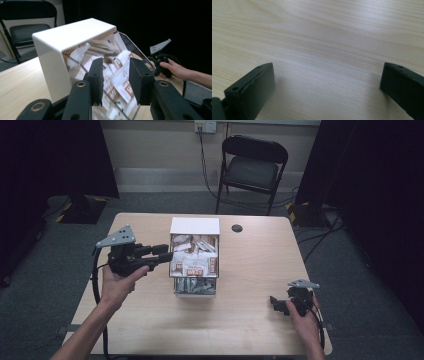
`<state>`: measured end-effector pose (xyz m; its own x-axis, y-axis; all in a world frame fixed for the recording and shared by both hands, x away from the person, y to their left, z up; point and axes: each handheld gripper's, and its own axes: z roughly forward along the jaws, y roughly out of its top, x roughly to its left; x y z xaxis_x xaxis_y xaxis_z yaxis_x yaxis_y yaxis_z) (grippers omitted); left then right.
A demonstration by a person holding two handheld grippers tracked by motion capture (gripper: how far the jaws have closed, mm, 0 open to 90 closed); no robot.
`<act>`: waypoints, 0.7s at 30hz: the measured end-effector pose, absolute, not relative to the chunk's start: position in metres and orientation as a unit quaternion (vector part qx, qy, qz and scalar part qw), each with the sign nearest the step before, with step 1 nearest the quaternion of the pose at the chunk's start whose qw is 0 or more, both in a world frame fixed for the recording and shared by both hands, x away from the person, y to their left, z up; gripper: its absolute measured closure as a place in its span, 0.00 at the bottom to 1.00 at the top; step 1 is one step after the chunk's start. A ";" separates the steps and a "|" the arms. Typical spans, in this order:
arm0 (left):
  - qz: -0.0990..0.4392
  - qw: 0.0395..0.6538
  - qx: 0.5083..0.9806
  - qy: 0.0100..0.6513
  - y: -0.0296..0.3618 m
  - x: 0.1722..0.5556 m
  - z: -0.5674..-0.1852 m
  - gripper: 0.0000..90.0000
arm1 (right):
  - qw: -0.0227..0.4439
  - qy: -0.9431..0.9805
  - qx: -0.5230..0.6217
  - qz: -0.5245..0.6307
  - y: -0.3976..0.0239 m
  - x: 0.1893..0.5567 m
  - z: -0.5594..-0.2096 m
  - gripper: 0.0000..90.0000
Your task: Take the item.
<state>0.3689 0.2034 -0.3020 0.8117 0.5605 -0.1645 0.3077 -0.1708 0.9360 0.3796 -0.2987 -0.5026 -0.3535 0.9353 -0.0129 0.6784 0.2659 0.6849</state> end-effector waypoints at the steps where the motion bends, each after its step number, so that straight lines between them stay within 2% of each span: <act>1: 0.098 0.580 0.757 0.286 0.201 0.371 -0.301 0.72 | 0.214 0.766 0.527 0.300 -0.299 0.380 -0.503 0.00; 5: 0.071 0.580 0.761 0.281 0.187 0.375 -0.299 0.71 | 0.214 0.766 0.526 0.300 -0.299 0.380 -0.503 0.00; 8: 0.063 0.569 0.772 0.277 0.177 0.378 -0.300 0.63 | 0.214 0.766 0.526 0.300 -0.299 0.380 -0.503 0.00; 21: 0.040 0.546 0.795 0.263 0.156 0.395 -0.315 0.59 | 0.214 0.767 0.526 0.300 -0.299 0.380 -0.503 0.00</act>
<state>0.3952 0.1564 -0.3154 0.8580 0.4622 -0.2242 0.3752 -0.2657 0.8881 0.3796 -0.2988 -0.5026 -0.3552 0.9347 -0.0130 0.6779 0.2671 0.6849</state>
